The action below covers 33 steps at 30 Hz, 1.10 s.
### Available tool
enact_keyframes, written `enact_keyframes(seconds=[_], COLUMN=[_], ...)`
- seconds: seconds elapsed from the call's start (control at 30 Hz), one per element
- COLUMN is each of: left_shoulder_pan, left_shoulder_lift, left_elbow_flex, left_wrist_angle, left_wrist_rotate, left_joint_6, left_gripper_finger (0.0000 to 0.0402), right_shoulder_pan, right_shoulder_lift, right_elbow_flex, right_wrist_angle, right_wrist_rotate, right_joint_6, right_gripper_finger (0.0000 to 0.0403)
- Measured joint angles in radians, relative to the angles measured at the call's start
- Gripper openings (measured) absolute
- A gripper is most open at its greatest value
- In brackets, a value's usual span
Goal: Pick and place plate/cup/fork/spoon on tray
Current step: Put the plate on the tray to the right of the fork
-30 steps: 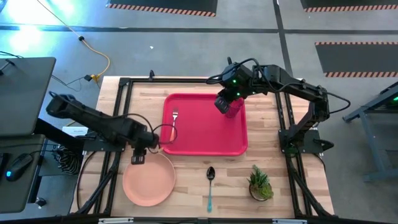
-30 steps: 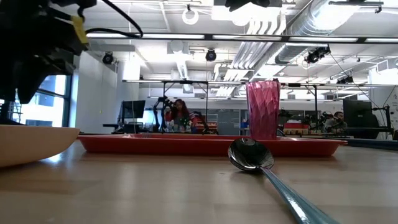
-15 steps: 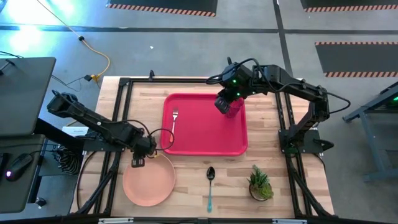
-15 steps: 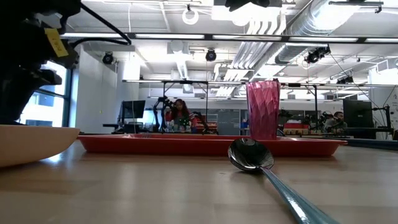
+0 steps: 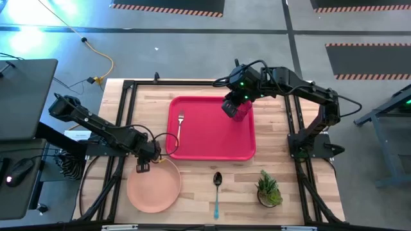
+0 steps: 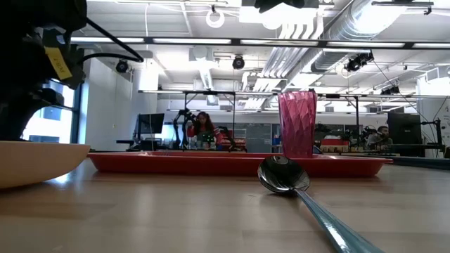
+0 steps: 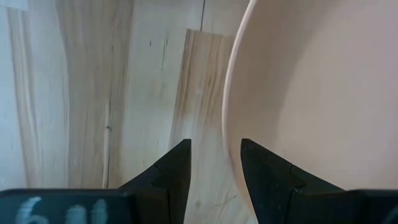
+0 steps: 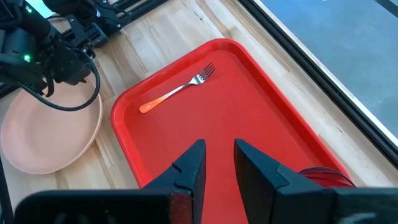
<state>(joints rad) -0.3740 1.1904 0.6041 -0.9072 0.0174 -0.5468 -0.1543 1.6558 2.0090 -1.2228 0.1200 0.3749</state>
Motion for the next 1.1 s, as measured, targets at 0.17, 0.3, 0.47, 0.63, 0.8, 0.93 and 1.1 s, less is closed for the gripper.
enact_keyframes(seconds=[0.17, 0.3, 0.47, 0.63, 0.8, 0.93, 1.1], left_shoulder_pan=[0.0, 0.0, 0.0, 0.0, 0.0, 0.0, 0.0], left_shoulder_lift=[0.0, 0.0, 0.001, 0.001, 0.001, 0.001, 0.0], left_elbow_flex=[0.0, -0.001, -0.047, -0.066, -0.066, -0.066, -0.065], left_wrist_angle=[0.041, 0.062, 0.108, 0.135, 0.143, 0.144, 0.146], left_wrist_rotate=[-0.003, -0.006, -0.006, 0.0, 0.0, 0.0, 0.005], left_joint_6=[0.006, 0.006, -0.019, -0.07, -0.069, -0.07, -0.073], left_gripper_finger=[0.0131, 0.0131, 0.0131, 0.0131, 0.0117, 0.0074, 0.0011], right_shoulder_pan=[0.0, 0.0, 0.0, 0.0, 0.0, 0.0, 0.0], right_shoulder_lift=[0.0, 0.0, 0.0, 0.0, 0.0, 0.0, 0.0], right_elbow_flex=[0.0, 0.0, 0.0, 0.0, 0.0, 0.0, 0.0], right_wrist_angle=[0.0, 0.0, 0.0, 0.0, 0.0, 0.0, 0.0], right_wrist_rotate=[0.0, 0.0, 0.0, 0.0, 0.0, 0.0, 0.0], right_joint_6=[-0.002, -0.002, -0.015, -0.017, -0.017, -0.017, -0.017], right_gripper_finger=[0.0075, 0.0075, 0.0075, 0.0075, 0.0075, 0.0075, 0.0075])
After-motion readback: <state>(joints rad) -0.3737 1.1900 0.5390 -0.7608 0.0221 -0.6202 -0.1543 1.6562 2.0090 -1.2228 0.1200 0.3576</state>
